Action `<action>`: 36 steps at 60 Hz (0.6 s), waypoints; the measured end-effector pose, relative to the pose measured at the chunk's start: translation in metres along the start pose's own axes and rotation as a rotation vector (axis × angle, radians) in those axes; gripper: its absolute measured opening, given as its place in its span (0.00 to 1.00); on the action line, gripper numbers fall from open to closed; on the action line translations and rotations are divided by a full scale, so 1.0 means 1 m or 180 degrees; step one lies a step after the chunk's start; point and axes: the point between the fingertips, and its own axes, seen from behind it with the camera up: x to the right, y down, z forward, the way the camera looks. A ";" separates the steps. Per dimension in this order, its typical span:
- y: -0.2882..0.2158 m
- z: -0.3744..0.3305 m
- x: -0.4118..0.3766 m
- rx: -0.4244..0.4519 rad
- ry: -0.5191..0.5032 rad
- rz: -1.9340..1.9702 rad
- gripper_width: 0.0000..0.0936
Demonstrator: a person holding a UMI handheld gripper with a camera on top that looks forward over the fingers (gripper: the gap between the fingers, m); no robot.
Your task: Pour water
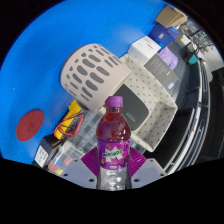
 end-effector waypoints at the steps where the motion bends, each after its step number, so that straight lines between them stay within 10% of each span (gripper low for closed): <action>1: 0.000 0.000 0.000 0.0000 -0.0004 -0.0005 0.36; 15: 0.010 -0.006 0.002 -0.0029 -0.0049 0.0586 0.36; 36: 0.027 -0.028 -0.024 -0.0096 -0.0880 0.4976 0.37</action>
